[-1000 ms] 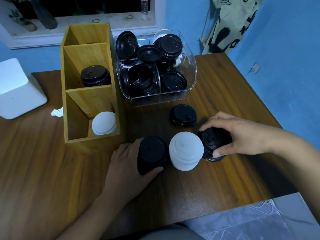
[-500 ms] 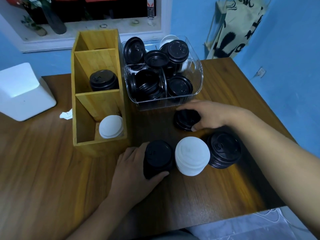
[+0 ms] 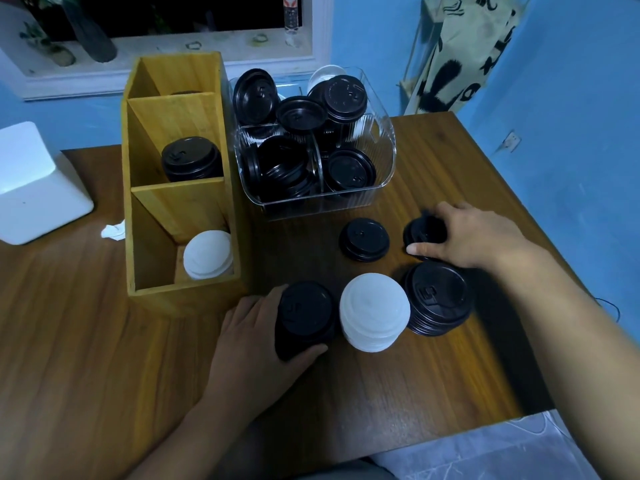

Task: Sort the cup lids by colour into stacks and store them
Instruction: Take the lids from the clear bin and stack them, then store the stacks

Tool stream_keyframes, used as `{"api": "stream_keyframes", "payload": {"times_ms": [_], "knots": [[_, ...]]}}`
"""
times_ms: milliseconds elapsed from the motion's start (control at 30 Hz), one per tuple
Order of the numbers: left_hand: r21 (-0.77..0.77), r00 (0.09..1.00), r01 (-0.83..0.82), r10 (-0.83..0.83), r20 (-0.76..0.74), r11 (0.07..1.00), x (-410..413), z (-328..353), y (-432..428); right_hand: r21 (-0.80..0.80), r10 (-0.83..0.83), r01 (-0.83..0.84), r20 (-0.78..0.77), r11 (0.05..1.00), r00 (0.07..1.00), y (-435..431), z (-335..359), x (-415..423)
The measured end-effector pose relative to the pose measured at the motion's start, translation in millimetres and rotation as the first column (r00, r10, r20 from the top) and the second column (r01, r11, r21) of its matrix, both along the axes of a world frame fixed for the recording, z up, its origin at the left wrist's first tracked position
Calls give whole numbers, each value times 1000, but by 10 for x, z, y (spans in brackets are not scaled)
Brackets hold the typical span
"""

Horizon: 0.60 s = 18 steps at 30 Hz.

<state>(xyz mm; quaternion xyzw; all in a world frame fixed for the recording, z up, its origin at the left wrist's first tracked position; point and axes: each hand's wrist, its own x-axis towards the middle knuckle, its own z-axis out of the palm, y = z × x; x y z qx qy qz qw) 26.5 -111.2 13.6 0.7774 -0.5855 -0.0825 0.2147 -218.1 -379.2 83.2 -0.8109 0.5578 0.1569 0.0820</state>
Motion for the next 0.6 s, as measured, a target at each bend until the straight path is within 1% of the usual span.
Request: {"api": "stream_keyframes", "payload": {"times_ms": [33,100,167,233,333,400,433,500,567,600], "knots": [[0,1000,-5,5,1,1000,-4,2,-1,45,9,-11,50,999,999,-17,-11,-53],[-7,1000,-15,15,-1,1000,-14,17,-4,103,72,-91,180,990,981,-62,-21,-154],[-16,1000,-9,9,3,1000,-23,29,-9,123,132,-173,283,977,950,-73,-29,-205],[-17,1000,-5,5,6,1000,-21,35,-7,110,156,-205,344,973,926,-48,-37,-216],[-29,1000,-9,9,-7,1000,-29,56,-3,36,107,-142,481,989,870,47,72,-297],[-39,1000,-11,11,-4,999,-37,68,-3,1,79,-101,615,995,785,170,238,-393],[-39,1000,-10,10,5,999,-36,70,-4,8,83,-116,657,993,749,256,316,-441],[-35,1000,-8,9,21,999,-31,71,-6,46,137,-226,673,973,727,455,433,-511],[-25,1000,-11,11,19,1000,-28,70,-7,104,193,-327,628,939,754,642,478,-542],[-25,1000,-11,12,19,1000,-27,70,-6,120,218,-350,587,929,779,707,471,-547]]}}
